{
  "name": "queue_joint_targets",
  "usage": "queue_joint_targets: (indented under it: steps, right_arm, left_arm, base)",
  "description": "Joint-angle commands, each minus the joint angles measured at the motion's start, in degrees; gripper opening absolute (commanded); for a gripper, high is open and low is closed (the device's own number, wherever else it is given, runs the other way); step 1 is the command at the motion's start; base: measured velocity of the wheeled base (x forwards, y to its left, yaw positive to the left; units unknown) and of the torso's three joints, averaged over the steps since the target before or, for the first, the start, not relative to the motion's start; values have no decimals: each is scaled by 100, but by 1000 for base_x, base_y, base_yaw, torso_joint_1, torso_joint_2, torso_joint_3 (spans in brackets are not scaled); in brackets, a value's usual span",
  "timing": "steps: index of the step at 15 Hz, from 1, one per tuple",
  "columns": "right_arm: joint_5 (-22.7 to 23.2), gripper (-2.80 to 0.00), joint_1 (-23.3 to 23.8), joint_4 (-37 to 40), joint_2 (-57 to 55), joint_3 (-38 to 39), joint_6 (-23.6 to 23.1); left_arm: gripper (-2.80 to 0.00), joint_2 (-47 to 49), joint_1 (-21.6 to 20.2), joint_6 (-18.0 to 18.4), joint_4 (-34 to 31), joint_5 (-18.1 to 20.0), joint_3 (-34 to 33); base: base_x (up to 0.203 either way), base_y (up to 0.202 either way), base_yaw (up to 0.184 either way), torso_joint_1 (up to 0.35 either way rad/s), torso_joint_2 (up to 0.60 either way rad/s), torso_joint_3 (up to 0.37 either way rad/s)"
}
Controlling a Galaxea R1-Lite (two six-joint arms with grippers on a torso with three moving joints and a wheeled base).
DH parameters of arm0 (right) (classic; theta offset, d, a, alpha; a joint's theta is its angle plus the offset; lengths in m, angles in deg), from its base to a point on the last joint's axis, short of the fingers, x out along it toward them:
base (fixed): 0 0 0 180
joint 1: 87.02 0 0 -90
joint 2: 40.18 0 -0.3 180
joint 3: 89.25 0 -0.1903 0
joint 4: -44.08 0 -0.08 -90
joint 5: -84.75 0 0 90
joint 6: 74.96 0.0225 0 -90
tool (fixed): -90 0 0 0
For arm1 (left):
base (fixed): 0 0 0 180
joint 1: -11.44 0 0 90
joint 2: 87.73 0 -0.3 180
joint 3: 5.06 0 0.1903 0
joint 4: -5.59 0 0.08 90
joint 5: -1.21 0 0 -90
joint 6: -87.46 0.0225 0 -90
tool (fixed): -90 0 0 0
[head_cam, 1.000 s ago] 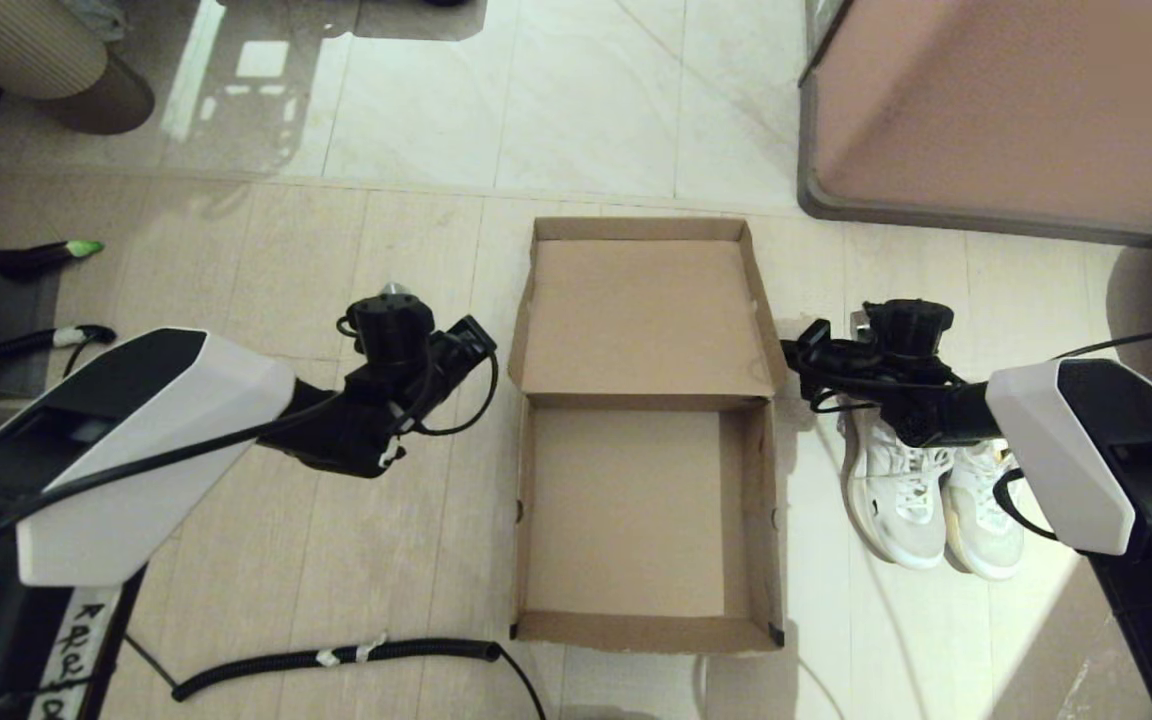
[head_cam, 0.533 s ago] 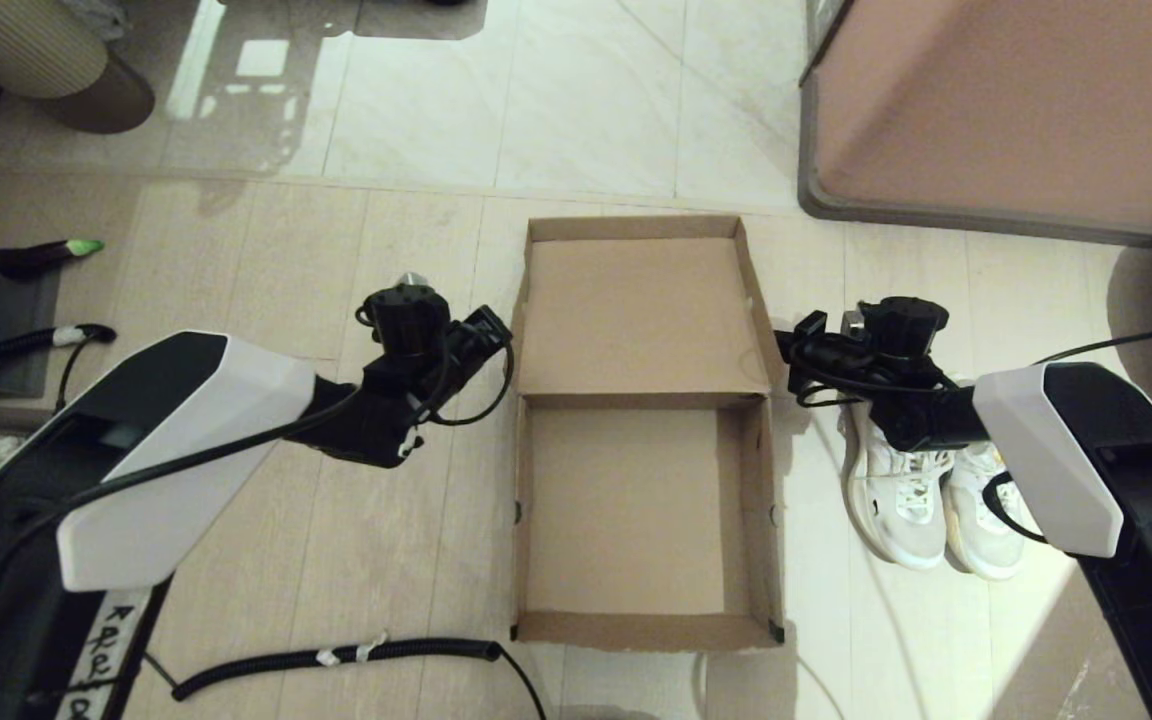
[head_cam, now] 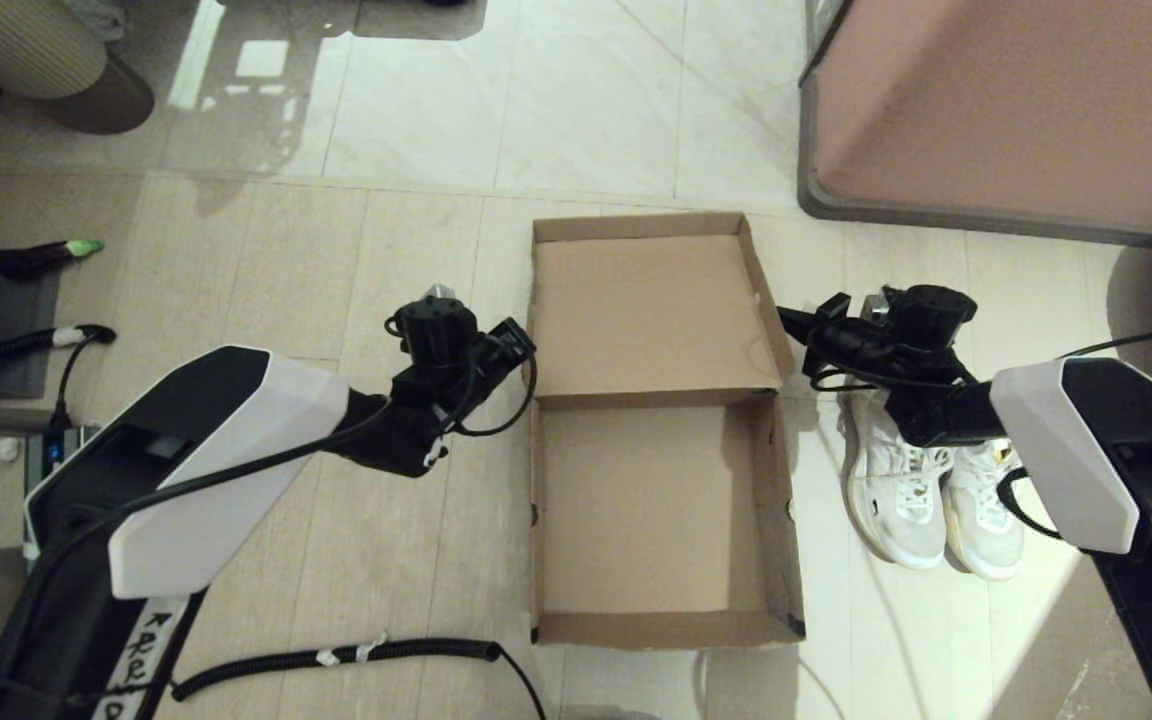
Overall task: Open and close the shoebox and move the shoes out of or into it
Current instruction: Put the shoes into the shoe box
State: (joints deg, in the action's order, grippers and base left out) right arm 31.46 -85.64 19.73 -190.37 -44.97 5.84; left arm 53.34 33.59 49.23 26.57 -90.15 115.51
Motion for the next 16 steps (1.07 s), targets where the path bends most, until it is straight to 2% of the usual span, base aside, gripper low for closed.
queue_joint_targets:
  steps: [1,3,4,5,6,7,8,12,14,16]
  right_arm:
    - [9,-280,151,504,330,20,-1359]
    - [-195,-280,234,1512,560,34,-3490]
    - [-563,-280,262,1975,726,44,-4403]
    - [-1303,-280,288,2373,965,53,-5030]
    - [-1842,-280,351,2790,1225,59,-5326]
    - [-2086,-280,446,3228,1471,61,-5614]
    - [-2227,-280,584,3609,1725,63,-5921]
    - [-2417,-280,1219,4341,2630,304,-6490]
    - [-2714,-280,1429,4414,2954,911,-7103]
    - [-2886,-280,1510,4433,3456,1597,-7365]
  left_arm:
    - [-280,-19,0,-27,46,-22,0]
    - [-280,-121,-14,-60,56,-64,-32]
    - [-280,-231,-36,-60,54,-74,-85]
    - [-280,-349,-67,-52,40,-127,-177]
    - [-280,-454,-113,-37,23,-211,-257]
    - [-280,-573,-175,-24,16,-294,-387]
    - [-280,-727,-233,-20,23,-361,-540]
    - [-280,-1485,-435,-24,98,-392,-1498]
    - [-280,-1832,-571,-35,124,-373,-1992]
    - [-280,-2173,-681,-38,313,-360,-2553]
  base:
    - [0,0,0,0,0,0]
    - [0,0,0,0,0,0]
    - [0,0,0,0,0,0]
    - [0,0,0,0,0,0]
    - [0,0,0,0,0,0]
    - [0,0,0,0,0,0]
    - [0,0,0,0,0,0]
    - [0,0,0,0,0,0]
    - [0,0,0,0,0,0]
    - [0,0,0,0,0,0]
